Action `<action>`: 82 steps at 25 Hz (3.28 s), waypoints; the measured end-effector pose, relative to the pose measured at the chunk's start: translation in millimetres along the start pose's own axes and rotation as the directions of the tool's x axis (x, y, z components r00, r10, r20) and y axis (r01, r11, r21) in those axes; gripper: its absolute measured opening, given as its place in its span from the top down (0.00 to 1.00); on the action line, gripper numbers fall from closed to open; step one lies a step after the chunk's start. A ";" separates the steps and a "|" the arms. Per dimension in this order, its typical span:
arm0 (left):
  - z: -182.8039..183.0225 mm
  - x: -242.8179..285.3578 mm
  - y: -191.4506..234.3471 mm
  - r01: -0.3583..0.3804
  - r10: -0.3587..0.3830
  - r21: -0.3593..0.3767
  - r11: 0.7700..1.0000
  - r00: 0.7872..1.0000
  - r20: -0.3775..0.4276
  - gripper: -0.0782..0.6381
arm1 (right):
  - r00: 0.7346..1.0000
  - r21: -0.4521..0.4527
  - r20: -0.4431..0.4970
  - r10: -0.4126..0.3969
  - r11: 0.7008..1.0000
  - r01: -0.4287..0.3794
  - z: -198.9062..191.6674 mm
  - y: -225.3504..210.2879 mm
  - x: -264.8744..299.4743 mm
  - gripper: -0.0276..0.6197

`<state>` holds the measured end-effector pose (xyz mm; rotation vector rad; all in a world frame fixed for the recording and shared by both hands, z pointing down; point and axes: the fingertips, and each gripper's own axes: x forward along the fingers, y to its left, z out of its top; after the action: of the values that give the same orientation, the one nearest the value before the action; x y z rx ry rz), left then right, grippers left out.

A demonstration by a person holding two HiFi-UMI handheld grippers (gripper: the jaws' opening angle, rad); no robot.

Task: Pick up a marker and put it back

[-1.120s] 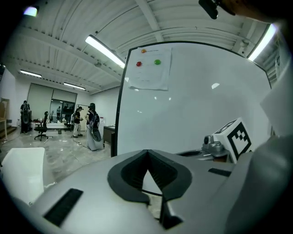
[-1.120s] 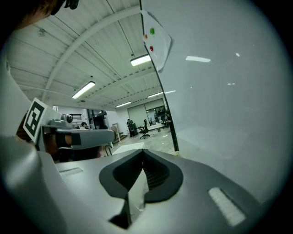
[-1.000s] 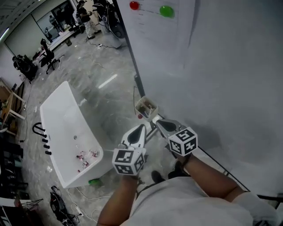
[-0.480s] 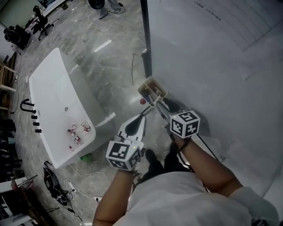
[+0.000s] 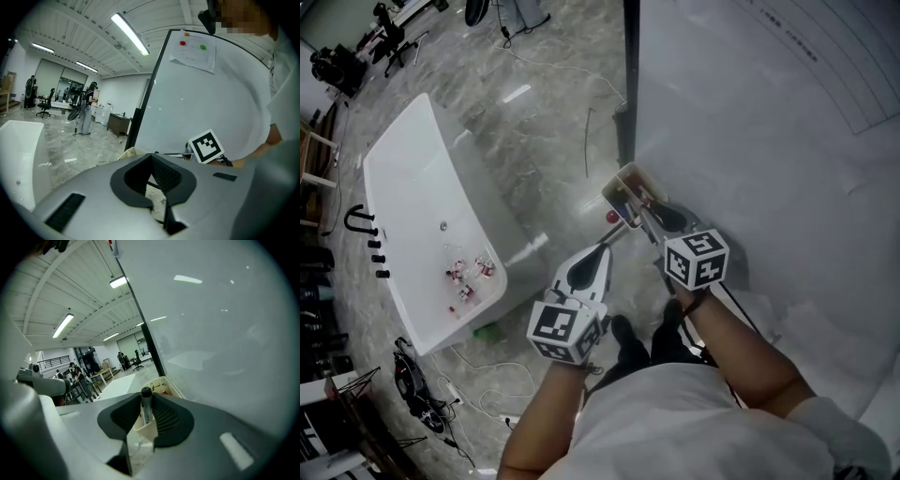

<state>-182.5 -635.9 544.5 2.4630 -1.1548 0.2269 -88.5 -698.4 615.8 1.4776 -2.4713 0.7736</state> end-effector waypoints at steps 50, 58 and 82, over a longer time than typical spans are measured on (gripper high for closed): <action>156.2 -58.5 -97.3 0.088 -0.138 0.183 0.979 0.949 0.284 0.88 | 0.928 -0.233 0.341 0.149 0.970 -0.070 206.9 109.7 -168.1 0.84; 128.5 -45.9 -61.8 0.039 -0.069 0.131 0.991 0.970 0.234 0.88 | 0.960 -0.187 0.242 0.138 0.978 -0.093 165.2 85.7 -118.1 0.84; 54.0 -13.7 3.4 -0.058 0.055 0.022 0.998 0.993 0.104 0.88 | 0.995 -0.113 -0.008 0.097 0.989 -0.097 5.8 16.2 -14.7 0.82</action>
<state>-195.3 -651.4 492.5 2.4921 -1.2728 0.1322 -94.3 -683.8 599.5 1.3257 -2.5556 0.6390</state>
